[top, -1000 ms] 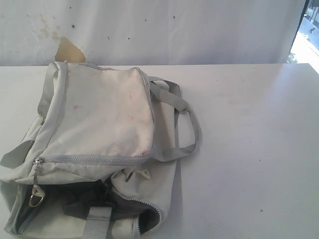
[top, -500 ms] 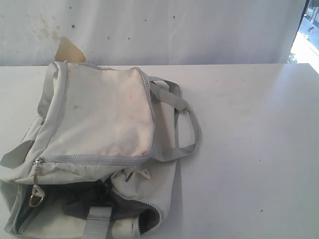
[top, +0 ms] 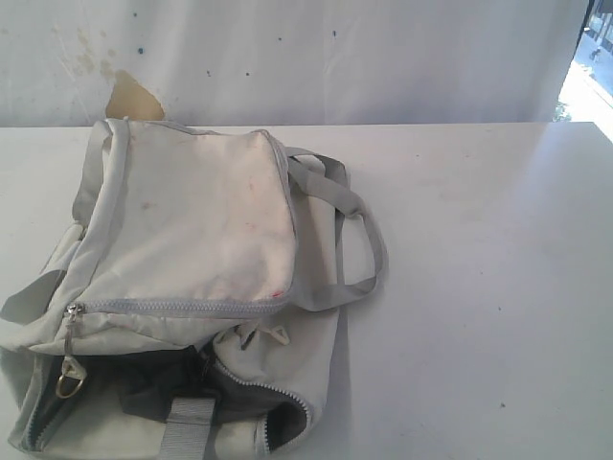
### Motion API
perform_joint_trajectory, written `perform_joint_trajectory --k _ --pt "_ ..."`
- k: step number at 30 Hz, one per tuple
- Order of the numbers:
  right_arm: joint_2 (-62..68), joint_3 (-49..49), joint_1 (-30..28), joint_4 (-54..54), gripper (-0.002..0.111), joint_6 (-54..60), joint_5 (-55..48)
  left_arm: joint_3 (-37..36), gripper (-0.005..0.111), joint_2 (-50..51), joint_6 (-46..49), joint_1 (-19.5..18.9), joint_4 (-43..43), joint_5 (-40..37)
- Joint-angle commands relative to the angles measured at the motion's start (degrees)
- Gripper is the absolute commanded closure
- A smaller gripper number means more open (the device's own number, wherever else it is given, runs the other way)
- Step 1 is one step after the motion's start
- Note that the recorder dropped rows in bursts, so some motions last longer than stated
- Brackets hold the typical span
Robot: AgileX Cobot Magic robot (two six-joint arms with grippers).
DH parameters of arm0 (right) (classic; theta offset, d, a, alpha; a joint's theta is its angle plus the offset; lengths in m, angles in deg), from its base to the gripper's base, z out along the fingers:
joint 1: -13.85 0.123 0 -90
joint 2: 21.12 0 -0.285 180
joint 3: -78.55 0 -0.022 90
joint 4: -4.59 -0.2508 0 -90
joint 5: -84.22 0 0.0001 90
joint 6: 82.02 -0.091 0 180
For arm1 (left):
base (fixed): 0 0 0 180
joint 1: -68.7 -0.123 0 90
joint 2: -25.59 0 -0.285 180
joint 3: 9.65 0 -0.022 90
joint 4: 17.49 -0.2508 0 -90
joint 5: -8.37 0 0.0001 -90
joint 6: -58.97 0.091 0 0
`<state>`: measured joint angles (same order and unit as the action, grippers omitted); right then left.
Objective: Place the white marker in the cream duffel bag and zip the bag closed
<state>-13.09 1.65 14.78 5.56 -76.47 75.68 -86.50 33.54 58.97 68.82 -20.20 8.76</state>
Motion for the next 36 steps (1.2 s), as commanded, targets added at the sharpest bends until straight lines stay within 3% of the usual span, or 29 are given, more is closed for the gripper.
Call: perform_joint_trajectory --k 1,12,36 --pt "-0.24 -0.32 -0.36 0.03 0.108 -0.19 0.38 -0.37 0.107 -0.16 0.0 -0.07 -0.15 -0.01" --pt "-0.24 -0.32 -0.36 -0.08 0.108 -0.19 0.37 -0.37 0.107 -0.16 0.0 -0.07 -0.15 -4.83" --pt "-0.24 -0.32 -0.36 -0.08 0.108 -0.19 0.37 -0.37 0.107 -0.16 0.0 -0.07 -0.15 -4.83"
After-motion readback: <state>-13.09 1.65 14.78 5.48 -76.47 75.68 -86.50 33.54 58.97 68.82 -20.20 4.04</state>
